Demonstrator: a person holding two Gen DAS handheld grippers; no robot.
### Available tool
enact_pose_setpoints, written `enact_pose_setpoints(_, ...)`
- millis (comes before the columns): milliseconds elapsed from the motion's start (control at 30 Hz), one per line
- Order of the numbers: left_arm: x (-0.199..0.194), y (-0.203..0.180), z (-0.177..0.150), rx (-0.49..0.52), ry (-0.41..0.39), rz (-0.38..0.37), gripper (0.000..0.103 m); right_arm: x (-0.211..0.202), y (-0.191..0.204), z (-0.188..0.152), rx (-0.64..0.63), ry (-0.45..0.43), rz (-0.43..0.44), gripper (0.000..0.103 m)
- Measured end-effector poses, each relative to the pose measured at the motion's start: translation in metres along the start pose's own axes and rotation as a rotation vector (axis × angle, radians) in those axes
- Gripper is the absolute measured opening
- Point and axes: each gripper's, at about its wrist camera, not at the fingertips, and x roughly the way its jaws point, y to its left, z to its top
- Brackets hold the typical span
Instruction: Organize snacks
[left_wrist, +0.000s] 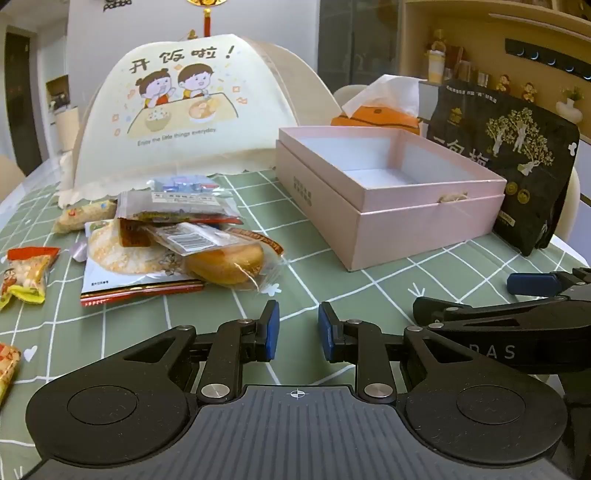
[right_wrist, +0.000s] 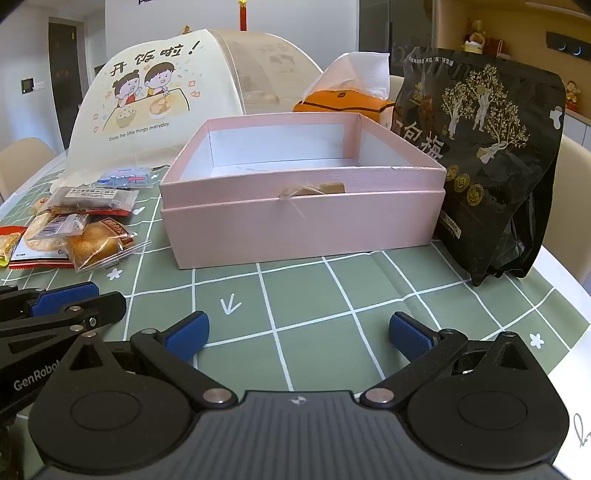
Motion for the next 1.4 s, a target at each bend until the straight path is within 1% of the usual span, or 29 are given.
enact_pose_setpoints(1400,0.0001,-0.0005,-0.0001,0.008,0.0,0.006,0.027,0.0019,0.0002,0.0025,0.001,0.005,-0.007,0.103)
